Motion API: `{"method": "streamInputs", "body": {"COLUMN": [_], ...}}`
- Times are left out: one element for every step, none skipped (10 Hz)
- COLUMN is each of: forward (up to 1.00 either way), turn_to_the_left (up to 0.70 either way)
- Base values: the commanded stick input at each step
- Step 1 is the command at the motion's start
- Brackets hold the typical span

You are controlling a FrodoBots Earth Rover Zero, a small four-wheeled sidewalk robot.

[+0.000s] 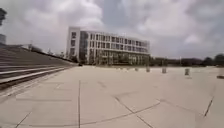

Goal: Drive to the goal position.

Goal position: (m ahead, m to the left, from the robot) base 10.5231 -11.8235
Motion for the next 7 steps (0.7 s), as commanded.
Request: {"method": "streamInputs", "body": {"forward": [0.5,0.5,0.5,0.5,0.5,0.5,0.5], "turn_to_the_left": [-0.02,-0.02,-0.02,-0.02,-0.02,-0.19,-0.52]}}
